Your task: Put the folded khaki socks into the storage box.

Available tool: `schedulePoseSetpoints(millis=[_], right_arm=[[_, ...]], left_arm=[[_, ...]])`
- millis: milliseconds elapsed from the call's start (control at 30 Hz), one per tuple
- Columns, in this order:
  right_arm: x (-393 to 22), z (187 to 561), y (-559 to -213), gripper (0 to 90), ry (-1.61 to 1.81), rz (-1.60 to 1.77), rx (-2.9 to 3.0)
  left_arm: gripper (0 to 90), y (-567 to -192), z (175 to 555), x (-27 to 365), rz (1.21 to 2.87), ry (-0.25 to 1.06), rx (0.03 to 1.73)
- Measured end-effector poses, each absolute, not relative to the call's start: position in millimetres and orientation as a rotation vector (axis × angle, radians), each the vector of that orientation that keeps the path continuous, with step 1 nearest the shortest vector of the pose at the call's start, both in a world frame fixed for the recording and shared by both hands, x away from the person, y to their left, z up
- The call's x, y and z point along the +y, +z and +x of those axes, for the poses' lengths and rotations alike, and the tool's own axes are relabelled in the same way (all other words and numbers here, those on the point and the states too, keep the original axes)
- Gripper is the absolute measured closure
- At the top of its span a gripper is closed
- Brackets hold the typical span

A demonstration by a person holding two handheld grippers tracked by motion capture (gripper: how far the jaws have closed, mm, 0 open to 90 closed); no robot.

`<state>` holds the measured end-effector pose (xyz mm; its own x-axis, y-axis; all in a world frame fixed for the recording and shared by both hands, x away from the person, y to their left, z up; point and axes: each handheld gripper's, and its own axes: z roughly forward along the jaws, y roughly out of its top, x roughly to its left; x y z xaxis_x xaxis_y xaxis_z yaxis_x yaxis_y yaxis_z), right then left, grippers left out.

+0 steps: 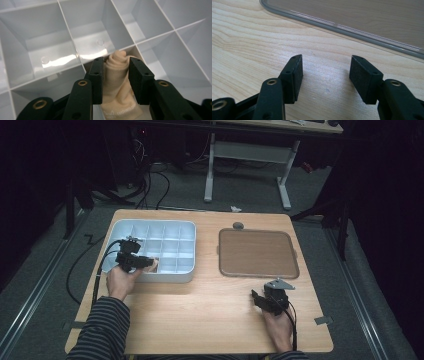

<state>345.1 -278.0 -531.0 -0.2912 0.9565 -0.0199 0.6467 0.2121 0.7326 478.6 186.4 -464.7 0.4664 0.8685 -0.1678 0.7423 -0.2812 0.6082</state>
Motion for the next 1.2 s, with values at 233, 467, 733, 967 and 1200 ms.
schedulePoseSetpoints(millis=[233,467,733,967,1200], right_arm=[[-278,345,-531,44.6,0.862,1.481,2.017],[-278,345,-531,44.6,0.862,1.48,2.017],[-278,345,-531,44.5,0.863,1.48,2.017],[-278,345,-531,44.4,0.863,1.48,2.017],[-278,345,-531,44.4,0.863,1.48,2.018]], left_arm=[[80.6,-467,482,181,2.114,0.285,1.34],[84.0,-473,485,178,2.172,0.268,1.371],[67.0,-466,478,186,2.124,0.252,1.32],[58.9,-455,467,198,2.061,0.293,1.298],[56.6,-450,451,205,2.019,0.335,1.264]])
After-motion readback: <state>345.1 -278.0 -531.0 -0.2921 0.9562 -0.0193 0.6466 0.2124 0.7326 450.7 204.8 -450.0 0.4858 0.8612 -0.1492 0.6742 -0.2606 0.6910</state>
